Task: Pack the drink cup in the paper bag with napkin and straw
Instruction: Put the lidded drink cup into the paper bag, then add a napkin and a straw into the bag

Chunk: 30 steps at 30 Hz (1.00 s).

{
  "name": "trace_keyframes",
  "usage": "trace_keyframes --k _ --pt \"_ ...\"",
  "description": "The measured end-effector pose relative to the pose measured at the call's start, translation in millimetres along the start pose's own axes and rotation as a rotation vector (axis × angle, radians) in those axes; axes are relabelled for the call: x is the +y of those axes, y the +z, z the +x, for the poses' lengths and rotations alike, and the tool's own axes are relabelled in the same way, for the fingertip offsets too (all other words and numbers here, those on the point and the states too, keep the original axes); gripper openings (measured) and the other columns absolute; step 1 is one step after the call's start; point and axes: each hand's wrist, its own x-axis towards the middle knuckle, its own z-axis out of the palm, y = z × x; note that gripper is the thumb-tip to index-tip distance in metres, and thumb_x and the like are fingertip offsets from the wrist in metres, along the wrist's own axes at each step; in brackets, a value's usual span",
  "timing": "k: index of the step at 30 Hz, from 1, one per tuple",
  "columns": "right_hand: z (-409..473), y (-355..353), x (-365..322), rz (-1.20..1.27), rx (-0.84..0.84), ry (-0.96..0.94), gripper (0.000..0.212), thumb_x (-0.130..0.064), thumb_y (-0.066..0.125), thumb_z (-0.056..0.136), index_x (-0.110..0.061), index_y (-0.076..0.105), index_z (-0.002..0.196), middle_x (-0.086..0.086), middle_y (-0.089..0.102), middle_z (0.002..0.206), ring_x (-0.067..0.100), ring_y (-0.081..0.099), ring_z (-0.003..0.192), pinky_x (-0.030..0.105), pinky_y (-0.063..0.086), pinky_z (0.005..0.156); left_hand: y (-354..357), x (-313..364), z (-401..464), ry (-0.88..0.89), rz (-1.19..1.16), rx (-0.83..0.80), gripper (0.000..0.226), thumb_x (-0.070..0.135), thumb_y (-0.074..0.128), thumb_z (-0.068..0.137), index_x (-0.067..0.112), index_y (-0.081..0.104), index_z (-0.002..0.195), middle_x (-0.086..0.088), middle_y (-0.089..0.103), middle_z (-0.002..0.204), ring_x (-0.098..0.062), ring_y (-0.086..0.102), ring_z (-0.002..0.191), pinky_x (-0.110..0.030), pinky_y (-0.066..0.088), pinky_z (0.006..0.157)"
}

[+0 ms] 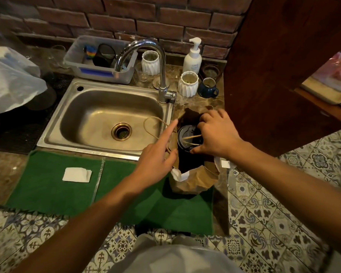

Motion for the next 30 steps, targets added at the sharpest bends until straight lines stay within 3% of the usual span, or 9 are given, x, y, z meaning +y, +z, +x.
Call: trace_keyframes --k 4,8,17,20,22,24,26,28,30 --pt "6 11 -13 0.025 -0.019 0.02 0.092 -0.086 0.062 0.066 -0.014 0.069 0.122 0.006 0.062 0.128 0.029 0.045 0.132 0.056 0.025 0.118 -1 -7 0 -0.022 -0.012 -0.007 0.083 0.022 0.06 0.099 0.043 0.008 0.16 -0.009 0.056 0.061 -0.022 0.05 0.048 -0.049 0.04 0.049" --pt "10 11 -16 0.051 0.005 0.046 0.093 -0.087 0.058 0.069 -0.014 0.068 0.126 0.006 0.062 0.129 0.029 0.045 0.134 0.06 0.023 0.12 -5 -15 0 -0.027 -0.012 0.007 0.083 0.024 0.061 0.099 0.042 0.009 0.16 -0.014 0.059 0.064 -0.015 0.045 0.046 -0.044 0.035 0.047" --pt "-6 12 -1 0.267 0.14 0.017 0.105 -0.097 0.044 0.063 -0.026 0.062 0.138 0.001 0.059 0.145 0.026 0.044 0.141 0.05 0.031 0.116 -5 -11 3 -0.06 0.026 0.022 0.081 0.036 0.061 0.098 0.046 0.007 0.159 -0.004 0.055 0.058 -0.02 0.054 0.049 -0.046 0.048 0.053" --pt "-23 -2 2 0.387 0.226 -0.004 0.105 -0.099 0.046 0.064 -0.027 0.06 0.14 -0.001 0.055 0.148 0.023 0.041 0.144 0.05 0.033 0.117 -7 -8 1 -0.013 0.047 0.03 0.077 0.047 0.059 0.097 0.055 0.008 0.155 -0.006 0.071 0.079 -0.018 0.061 0.055 -0.046 0.057 0.06" --pt "-35 -17 2 0.492 0.311 -0.011 0.1 -0.095 0.053 0.066 -0.027 0.06 0.139 -0.001 0.053 0.149 0.022 0.04 0.144 0.051 0.035 0.117 -9 -5 -3 0.036 0.078 0.09 0.074 0.053 0.057 0.097 0.057 0.01 0.154 -0.004 0.071 0.123 -0.014 0.067 0.073 -0.042 0.06 0.074" --pt "-46 -36 1 0.583 0.402 -0.011 0.091 -0.088 0.058 0.07 -0.028 0.061 0.138 -0.002 0.052 0.149 0.019 0.04 0.142 0.047 0.037 0.116 -14 -2 -5 0.048 0.086 0.164 0.075 0.056 0.058 0.095 0.057 0.011 0.154 -0.002 0.06 0.143 -0.017 0.068 0.103 -0.037 0.056 0.087" --pt "-51 -56 -7 0.65 0.487 -0.03 0.078 -0.08 0.063 0.076 -0.027 0.063 0.133 -0.002 0.054 0.147 0.017 0.041 0.14 0.038 0.036 0.113 -21 -1 -8 0.039 0.046 0.238 0.077 0.057 0.06 0.093 0.059 0.011 0.153 0.002 0.062 0.136 -0.013 0.067 0.102 -0.034 0.055 0.084" --pt "-48 -72 -22 0.692 0.551 -0.093 0.062 -0.068 0.067 0.082 -0.025 0.067 0.127 -0.001 0.057 0.142 0.016 0.044 0.136 0.031 0.035 0.109 -29 -4 -14 0.036 -0.027 0.314 0.076 0.057 0.061 0.092 0.063 0.013 0.15 0.008 0.063 0.125 -0.007 0.067 0.083 -0.039 0.059 0.074" --pt "-40 -81 -43 0.738 0.6 -0.177 0.043 -0.055 0.07 0.088 -0.022 0.073 0.116 0.0 0.063 0.134 0.017 0.051 0.13 0.031 0.04 0.105 -39 -13 -25 0.028 -0.093 0.404 0.07 0.054 0.059 0.092 0.058 0.022 0.152 0.01 0.065 0.11 -0.013 0.066 0.07 -0.045 0.059 0.065"
